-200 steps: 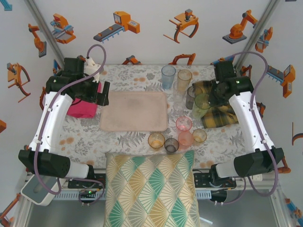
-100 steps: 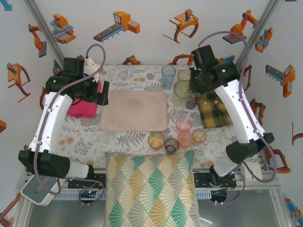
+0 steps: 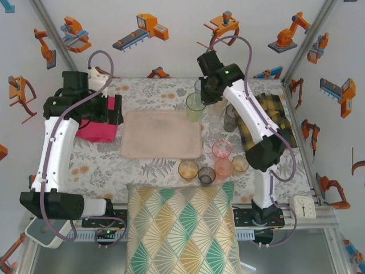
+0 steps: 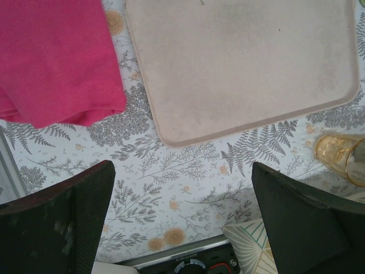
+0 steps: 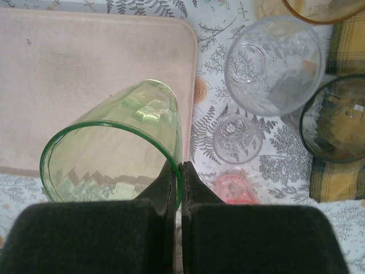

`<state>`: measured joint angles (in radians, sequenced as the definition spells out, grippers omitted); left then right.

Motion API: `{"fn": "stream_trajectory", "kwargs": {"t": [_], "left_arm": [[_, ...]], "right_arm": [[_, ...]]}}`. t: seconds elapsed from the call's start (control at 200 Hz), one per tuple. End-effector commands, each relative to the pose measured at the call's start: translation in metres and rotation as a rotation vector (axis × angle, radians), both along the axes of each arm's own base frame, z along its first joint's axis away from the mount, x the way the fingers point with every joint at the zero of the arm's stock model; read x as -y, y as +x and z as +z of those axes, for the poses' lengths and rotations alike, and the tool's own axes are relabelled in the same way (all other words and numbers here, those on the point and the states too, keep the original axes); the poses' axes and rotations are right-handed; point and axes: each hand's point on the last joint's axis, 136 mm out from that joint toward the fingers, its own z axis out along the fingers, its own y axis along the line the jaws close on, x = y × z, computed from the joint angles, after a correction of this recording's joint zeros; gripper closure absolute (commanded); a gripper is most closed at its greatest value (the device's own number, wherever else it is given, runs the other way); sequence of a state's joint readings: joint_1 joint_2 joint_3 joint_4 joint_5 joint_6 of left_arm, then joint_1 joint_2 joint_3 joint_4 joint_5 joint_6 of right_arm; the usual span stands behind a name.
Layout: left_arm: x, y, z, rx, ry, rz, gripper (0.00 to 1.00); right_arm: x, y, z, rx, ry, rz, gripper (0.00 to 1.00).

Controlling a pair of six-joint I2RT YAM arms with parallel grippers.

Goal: Place the glasses into the tray

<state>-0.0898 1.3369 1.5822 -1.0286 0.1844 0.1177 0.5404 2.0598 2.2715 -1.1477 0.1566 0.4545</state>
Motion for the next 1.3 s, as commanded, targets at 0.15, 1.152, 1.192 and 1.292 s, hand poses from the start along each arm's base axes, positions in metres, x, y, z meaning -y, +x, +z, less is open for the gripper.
{"fn": "stream_trajectory", "kwargs": {"t": [0.15,1.152,1.192,1.292], "left_arm": [[0.000,-0.010,0.001,0.006,-0.048,0.009,0.03],[0.002,-0.002,-0.006,-0.024,-0.070,0.009,0.03],[0.001,-0.002,-0.007,-0.026,-0.071,0.012,0.03],[0.002,-0.002,-0.007,-0.026,-0.073,0.010,0.03]], "right_arm": [[-0.013,0.033,-0.010,0.081,-0.012,-0.013,1.00],[-0.001,0.071,-0.069,0.033,-0.028,-0.083,1.00],[-0.002,0.071,-0.070,0.030,-0.024,-0.080,1.00],[-0.001,0.070,-0.075,0.020,-0.023,-0.082,1.00]]}}
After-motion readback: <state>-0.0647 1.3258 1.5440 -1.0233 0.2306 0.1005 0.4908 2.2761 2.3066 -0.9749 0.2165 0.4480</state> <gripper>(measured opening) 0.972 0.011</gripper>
